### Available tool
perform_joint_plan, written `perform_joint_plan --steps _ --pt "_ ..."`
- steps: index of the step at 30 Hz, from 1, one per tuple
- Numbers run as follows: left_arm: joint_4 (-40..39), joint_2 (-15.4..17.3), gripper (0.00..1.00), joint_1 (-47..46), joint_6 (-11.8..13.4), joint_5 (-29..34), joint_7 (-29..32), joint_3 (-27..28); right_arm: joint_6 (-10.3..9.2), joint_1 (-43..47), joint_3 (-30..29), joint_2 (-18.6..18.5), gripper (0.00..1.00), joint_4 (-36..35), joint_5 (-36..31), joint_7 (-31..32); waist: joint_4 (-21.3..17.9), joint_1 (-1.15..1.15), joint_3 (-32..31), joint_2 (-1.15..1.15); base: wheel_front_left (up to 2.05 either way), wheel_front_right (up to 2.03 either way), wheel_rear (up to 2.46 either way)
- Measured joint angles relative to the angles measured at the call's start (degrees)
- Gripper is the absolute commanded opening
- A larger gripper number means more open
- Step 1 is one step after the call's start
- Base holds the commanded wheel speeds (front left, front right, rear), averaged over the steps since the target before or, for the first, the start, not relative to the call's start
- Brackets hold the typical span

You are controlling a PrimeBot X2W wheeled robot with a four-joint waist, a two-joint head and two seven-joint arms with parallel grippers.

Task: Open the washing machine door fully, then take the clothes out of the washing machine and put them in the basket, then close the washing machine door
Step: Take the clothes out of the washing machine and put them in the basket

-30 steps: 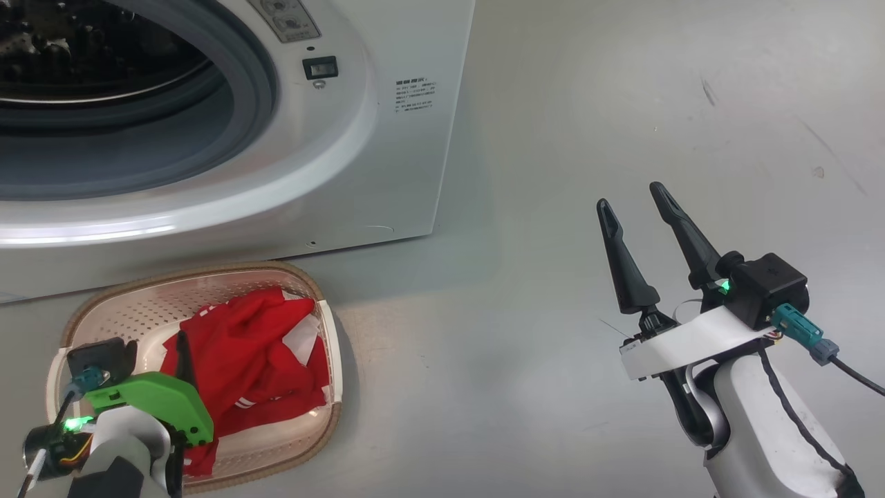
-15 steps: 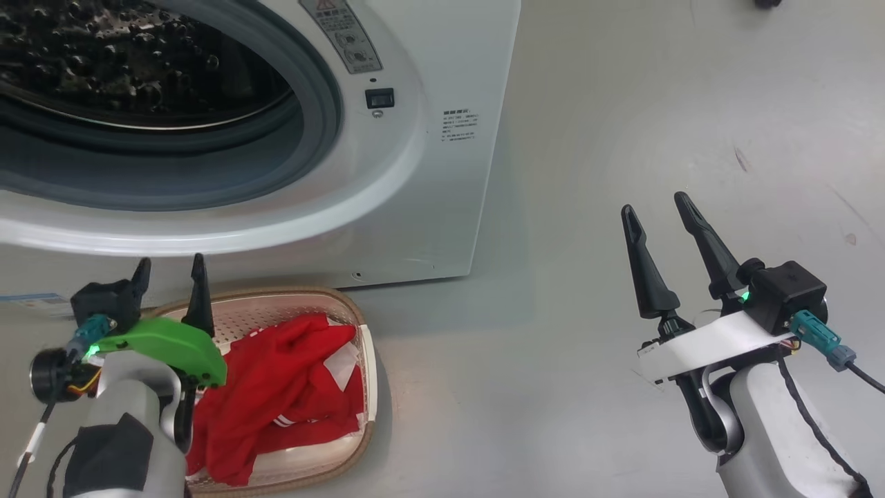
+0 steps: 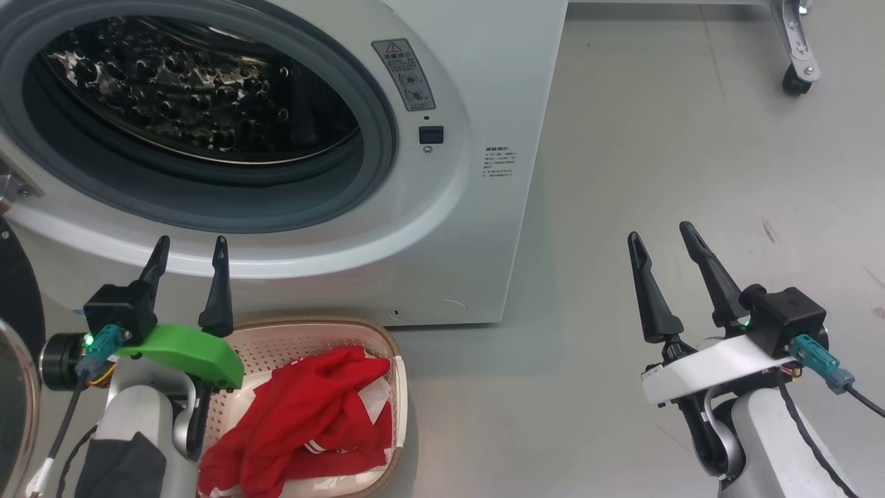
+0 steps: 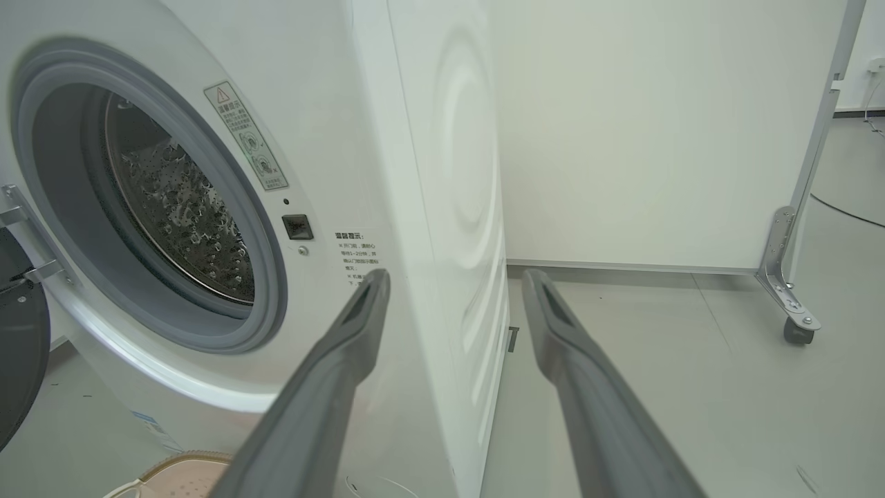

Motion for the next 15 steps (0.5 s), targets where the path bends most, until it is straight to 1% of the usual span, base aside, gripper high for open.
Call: perform_joint_plan --steps 15 --pt "-9.1 0.0 1.00 8.9 -0.3 0.0 0.0 -1.4 -0.02 3.5 -1.3 0.3 1.00 -0.5 0.0 0.0 1.3 0.00 -4.7 0.00 0.00 0.00 0.00"
